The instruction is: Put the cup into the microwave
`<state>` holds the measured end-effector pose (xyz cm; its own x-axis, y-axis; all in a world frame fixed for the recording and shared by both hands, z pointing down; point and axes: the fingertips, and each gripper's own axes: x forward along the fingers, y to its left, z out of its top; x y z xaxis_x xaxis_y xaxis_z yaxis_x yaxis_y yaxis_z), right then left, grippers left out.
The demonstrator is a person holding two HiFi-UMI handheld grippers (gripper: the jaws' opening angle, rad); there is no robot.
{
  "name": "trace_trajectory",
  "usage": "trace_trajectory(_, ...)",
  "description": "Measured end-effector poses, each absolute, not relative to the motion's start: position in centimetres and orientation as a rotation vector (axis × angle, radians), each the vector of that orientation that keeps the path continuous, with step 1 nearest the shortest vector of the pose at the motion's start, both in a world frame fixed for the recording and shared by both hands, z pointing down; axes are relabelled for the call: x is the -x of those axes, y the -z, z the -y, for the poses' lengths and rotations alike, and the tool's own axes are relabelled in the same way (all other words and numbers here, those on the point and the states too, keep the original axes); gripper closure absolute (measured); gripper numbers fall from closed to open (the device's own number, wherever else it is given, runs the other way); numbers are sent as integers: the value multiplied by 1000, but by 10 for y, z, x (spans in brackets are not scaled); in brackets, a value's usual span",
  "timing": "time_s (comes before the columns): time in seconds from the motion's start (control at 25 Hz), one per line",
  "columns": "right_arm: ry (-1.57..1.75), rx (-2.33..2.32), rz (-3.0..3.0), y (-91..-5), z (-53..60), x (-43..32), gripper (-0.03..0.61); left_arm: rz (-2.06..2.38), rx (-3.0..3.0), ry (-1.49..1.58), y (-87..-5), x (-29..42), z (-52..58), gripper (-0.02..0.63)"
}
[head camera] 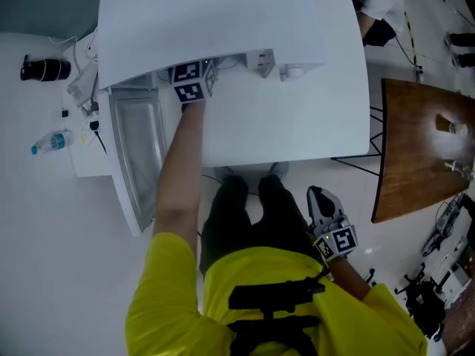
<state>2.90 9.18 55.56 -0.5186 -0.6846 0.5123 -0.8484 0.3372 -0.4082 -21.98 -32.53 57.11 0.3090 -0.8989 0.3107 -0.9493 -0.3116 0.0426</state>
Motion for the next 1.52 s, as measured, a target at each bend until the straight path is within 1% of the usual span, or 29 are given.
trace_trajectory(0.2,-954,-1429,2318,-555,-98,-31,574,1669,-2349,-352,-572,204,347,155)
trace_trajectory(0.4,-958,-1418,2326,-552,-98,-24,574,1646,-2307,-383,-580,200,341,152)
trace_trajectory(0.44,-953,-1408,2337,-550,-96,-22,574,1661,-2304,-405,-583,201,338,138)
trace_trajectory(0.52,-939,-1394,2361,-545,-92,-19,574,1714,-2308,-415,-581,206,329,61)
trace_trajectory(0.64,-899,-1385,2395,-537,-85,-20,574,1780,-2270,-371,-571,216,299,55)
trace_trajectory(0.8,-817,-1381,2457,-519,-72,-26,574,1790,-2207,-353,-557,205,208,60)
trace_trajectory(0.84,-787,-1381,2476,-513,-68,-27,574,1784,-2217,-346,-547,196,182,79)
trace_trajectory(0.88,-760,-1378,2495,-505,-65,-30,574,1779,-2227,-326,-534,187,155,123)
trace_trajectory(0.92,-734,-1373,2515,-495,-61,-33,574,1778,-2227,-289,-520,180,128,207)
trace_trajectory(1.0,-666,-1366,2560,-467,-51,-36,574,1771,-2199,-177,-483,174,77,460)
trace_trajectory(1.04,-627,-1368,2580,-450,-44,-37,574,1757,-2197,-119,-460,172,54,480)
trace_trajectory(1.08,-588,-1377,2601,-432,-36,-37,574,1735,-2216,-71,-436,171,34,480)
trace_trajectory(1.12,-550,-1386,2628,-412,-25,-36,574,1713,-2244,-36,-411,170,19,506)
trace_trajectory(1.16,-511,-1390,2665,-390,-14,-34,574,1702,-2267,-17,-388,172,8,556)
trace_trajectory(1.24,-432,-1381,2742,-344,-2,-30,574,1717,-2282,-29,-349,180,-9,605)
trace_trajectory(1.36,-383,-1375,2801,-289,-10,-28,575,1778,-2277,-32,-297,201,-39,611)
trace_trajectory(1.52,-365,-1401,2804,-253,-18,-23,575,1849,-2241,37,-255,232,-59,612)
